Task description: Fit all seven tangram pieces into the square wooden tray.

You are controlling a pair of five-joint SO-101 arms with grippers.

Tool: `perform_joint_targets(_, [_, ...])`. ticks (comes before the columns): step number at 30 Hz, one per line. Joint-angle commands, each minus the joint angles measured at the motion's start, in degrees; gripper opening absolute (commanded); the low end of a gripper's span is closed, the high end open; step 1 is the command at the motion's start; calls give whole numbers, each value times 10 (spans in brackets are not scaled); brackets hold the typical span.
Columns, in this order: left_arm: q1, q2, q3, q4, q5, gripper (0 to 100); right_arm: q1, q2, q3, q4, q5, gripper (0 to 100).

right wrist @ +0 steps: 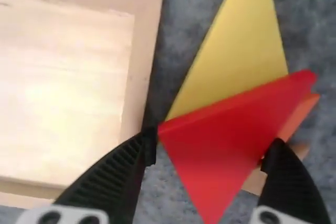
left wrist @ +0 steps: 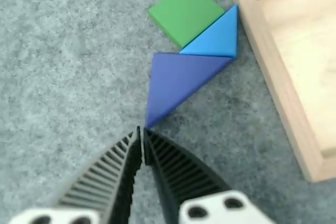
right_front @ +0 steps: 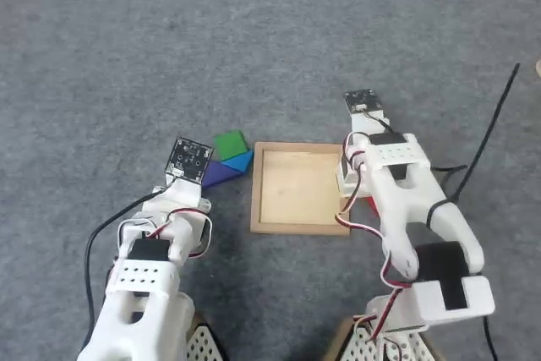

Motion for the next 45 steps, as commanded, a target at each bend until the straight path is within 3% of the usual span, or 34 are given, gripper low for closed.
perform_joint_targets(1, [0, 1, -24, -9, 1, 14, -4, -46, -17, -7, -8, 322])
perform_joint_targets(8, [0, 1, -24, -9, 1, 14, -5, -61, -18, -12, -40, 322])
perform_joint_targets(22, [0, 1, -24, -9, 1, 14, -8, -9, -20, -51, -196, 322])
perform_joint_targets(31, [0, 1, -24, -9, 1, 14, -4, -10, -20, -23, -186, 322])
perform_joint_targets(36, [0, 1, -24, -9, 1, 14, -4, -11, -21, -3, -86, 322])
perform_joint_targets(45, [0, 1, -24, -9, 1, 14, -4, -11, -21, -3, -83, 319])
